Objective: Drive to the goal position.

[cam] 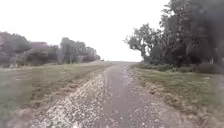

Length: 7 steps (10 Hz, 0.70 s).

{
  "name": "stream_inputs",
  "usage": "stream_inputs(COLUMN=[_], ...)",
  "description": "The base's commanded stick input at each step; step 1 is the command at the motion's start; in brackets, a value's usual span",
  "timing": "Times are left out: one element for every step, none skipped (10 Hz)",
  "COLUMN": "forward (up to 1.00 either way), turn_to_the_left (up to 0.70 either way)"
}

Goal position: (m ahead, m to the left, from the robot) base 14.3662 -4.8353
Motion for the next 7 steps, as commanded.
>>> stream_inputs(forward=[0.45, 0.45, 0.45, 0.45, 0.45, 0.45, 0.45], turn_to_the_left=[0.00, 0.00, 0.00, 0.00, -0.02, -0.24, -0.26])
